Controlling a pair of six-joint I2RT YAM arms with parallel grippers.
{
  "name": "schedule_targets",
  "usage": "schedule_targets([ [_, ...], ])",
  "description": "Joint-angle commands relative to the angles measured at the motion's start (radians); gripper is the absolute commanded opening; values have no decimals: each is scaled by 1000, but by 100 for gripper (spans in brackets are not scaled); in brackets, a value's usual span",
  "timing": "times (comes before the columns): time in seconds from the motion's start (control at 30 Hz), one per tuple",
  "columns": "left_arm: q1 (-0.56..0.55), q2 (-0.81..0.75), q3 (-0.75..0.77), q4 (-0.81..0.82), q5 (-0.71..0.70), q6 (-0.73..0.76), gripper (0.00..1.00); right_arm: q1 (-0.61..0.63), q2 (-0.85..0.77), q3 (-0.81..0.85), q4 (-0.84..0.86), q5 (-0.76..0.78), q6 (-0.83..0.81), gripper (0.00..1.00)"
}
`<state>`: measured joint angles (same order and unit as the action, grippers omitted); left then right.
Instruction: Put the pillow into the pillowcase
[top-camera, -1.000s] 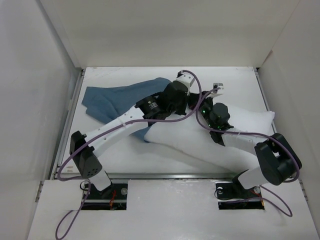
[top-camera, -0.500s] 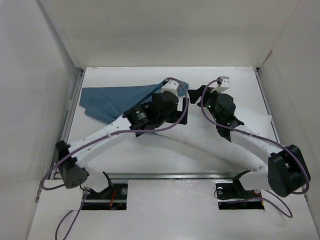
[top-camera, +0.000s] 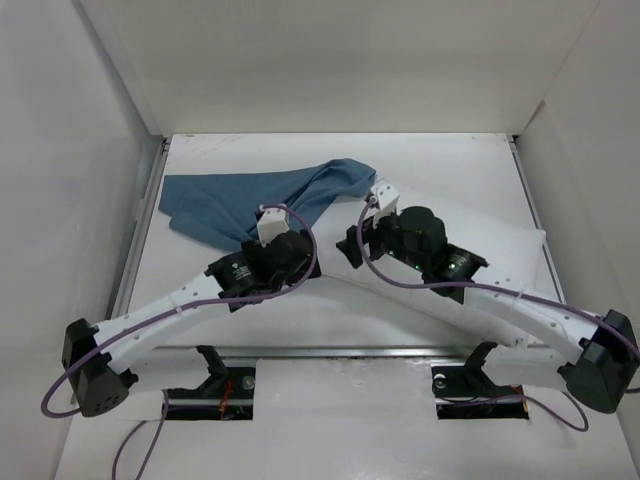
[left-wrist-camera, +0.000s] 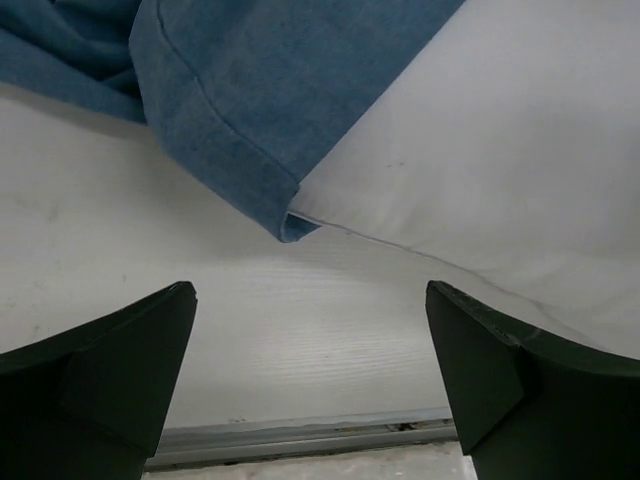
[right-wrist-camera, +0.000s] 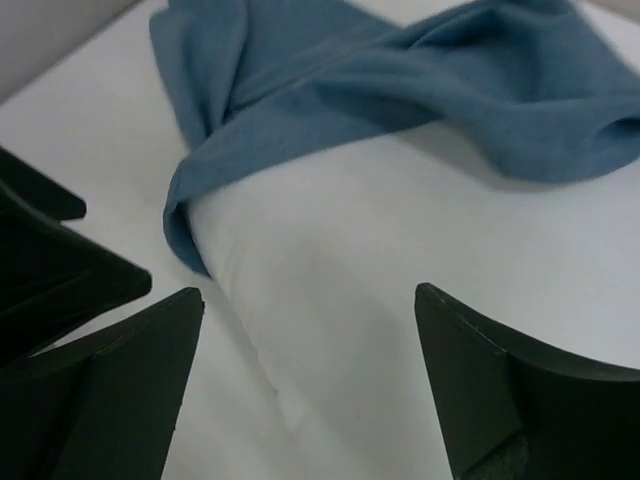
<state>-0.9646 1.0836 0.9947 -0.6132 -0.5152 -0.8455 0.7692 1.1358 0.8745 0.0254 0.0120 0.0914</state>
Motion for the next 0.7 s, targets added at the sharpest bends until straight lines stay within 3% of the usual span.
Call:
schedule_targets([
  [0.0, 12, 34, -59, 47, -23, -34, 100, 28, 51, 52, -85, 12, -77, 93],
  [0.03, 21, 54, -59, 47, -32, -33, 100, 45, 91, 64, -85, 28, -78, 93],
  [0.07, 21, 74, -59, 38, -42, -44, 100, 62, 114, 79, -103, 40, -97, 100],
  [0.27, 101, 200, -5, -26, -111, -92, 87, 122, 238, 166, -134, 106, -150, 100],
  [0.4, 181, 213, -60, 117, -31, 3, 80, 122, 249, 166, -111, 120, -159, 100],
  [0.57, 208, 255, -70, 263, 58, 108, 47, 122, 317, 144, -30, 149, -171, 100],
  [0.67, 208, 292, -35, 288, 69, 138, 4, 122, 407, 144, 57, 183, -171, 99],
])
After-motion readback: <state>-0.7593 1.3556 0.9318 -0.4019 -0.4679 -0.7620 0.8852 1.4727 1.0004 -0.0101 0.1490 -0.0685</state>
